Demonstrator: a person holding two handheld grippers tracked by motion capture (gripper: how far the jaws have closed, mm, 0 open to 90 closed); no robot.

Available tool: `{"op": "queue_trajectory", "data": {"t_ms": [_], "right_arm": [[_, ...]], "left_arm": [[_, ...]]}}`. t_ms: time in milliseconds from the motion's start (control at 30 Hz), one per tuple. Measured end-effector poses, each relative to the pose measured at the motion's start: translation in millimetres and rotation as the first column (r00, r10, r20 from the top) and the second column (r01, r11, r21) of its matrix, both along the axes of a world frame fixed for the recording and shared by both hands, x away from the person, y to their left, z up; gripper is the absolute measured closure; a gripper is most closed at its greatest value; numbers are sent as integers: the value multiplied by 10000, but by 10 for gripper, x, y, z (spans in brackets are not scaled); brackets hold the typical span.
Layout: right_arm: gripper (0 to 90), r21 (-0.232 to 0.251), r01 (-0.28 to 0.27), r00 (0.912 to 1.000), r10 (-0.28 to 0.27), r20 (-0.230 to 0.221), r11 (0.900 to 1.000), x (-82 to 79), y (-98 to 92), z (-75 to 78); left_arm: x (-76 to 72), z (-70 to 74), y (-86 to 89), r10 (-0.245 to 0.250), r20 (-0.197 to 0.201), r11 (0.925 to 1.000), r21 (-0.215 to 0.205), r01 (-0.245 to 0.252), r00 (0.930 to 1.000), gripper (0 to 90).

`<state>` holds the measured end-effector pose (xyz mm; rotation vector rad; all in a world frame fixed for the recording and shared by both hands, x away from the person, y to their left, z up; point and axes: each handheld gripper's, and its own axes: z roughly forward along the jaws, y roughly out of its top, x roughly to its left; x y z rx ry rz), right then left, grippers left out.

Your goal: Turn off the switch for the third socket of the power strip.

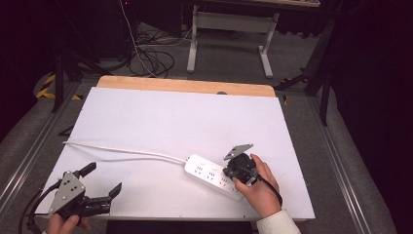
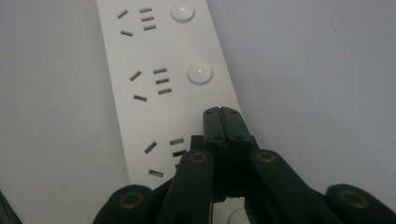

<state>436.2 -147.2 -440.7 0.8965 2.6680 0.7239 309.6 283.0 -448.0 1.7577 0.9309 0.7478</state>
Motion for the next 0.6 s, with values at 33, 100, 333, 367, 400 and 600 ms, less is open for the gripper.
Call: {"op": "queue_trajectory", "data": {"t_ms": [33,100,333,367,400,600], "right_arm": [[900,34,-9,10000,9,-7,10000,-1,-3,-2],[900,48,7,10000,-7,-1,10000,-2,-2,-5],[900,52,-53,10000,53,-12,10000,-1,25,-16],[900,33,-49,10000,49,-13,10000,-2,26,-15],[900,62,-21,10000,21,-21,10000,-2,24,-16],[900,353,35,10000,-35,6,9994,-3,-3,-15]], "left_arm": [[1,0,0,2,-4,10000,1,-2,10000,34],[1,0,0,-2,-4,10000,2,2,10000,34],[-1,1,-1,6,5,10000,-13,-6,10000,34],[-2,1,-1,4,3,10000,-17,-4,10000,34],[-3,2,0,-7,15,10000,-19,7,10000,34],[4,2,8,-5,-3,10000,-14,5,10000,34]]}}
